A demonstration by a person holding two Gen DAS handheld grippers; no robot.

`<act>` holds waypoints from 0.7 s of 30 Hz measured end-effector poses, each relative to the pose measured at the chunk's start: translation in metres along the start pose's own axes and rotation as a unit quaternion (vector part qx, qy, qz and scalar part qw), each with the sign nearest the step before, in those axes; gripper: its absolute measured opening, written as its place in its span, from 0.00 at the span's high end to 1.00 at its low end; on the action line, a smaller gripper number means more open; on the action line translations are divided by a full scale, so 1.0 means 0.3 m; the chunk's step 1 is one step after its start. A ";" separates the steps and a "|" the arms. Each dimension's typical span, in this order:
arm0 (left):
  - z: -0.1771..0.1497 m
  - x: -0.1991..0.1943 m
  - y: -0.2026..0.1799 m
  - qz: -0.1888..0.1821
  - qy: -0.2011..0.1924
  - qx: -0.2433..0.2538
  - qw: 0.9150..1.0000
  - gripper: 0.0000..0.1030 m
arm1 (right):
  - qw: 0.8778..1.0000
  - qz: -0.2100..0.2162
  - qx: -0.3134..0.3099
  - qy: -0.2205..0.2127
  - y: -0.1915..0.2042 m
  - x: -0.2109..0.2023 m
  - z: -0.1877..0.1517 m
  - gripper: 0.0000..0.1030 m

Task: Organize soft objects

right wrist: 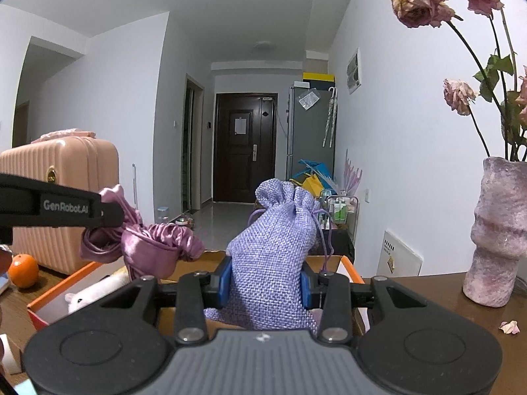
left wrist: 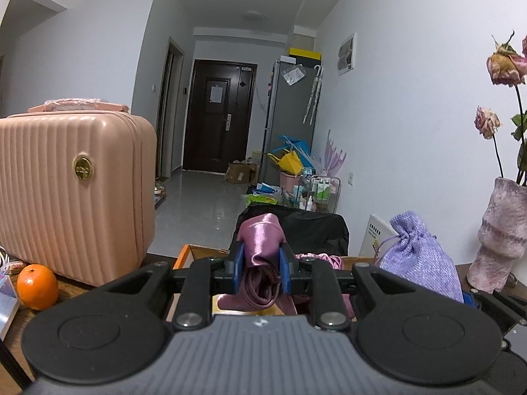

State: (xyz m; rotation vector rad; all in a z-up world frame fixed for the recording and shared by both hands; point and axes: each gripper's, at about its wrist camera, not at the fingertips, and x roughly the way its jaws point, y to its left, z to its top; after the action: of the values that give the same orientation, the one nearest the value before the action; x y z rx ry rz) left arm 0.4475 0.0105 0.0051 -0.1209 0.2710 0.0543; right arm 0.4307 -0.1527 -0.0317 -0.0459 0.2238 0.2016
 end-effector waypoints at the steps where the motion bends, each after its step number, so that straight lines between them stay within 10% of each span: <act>1: -0.004 0.005 -0.003 0.000 0.002 0.003 1.000 0.78 | 1.000 -0.001 -0.003 0.001 0.001 0.005 -0.002 0.63; 14: -0.016 0.017 -0.012 0.001 0.006 0.021 1.000 0.70 | 1.000 -0.005 -0.005 0.030 -0.004 0.051 -0.026 0.49; 21: -0.020 -0.006 0.005 0.042 -0.009 0.009 0.999 0.06 | 1.000 -0.024 -0.001 0.019 -0.020 0.037 -0.039 0.06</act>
State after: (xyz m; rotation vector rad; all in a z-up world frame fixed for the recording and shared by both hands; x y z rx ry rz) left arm 0.4443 0.0110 -0.0002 -0.0912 0.2589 0.1370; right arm 0.4399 -0.1573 -0.0453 -0.0563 0.2609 0.1531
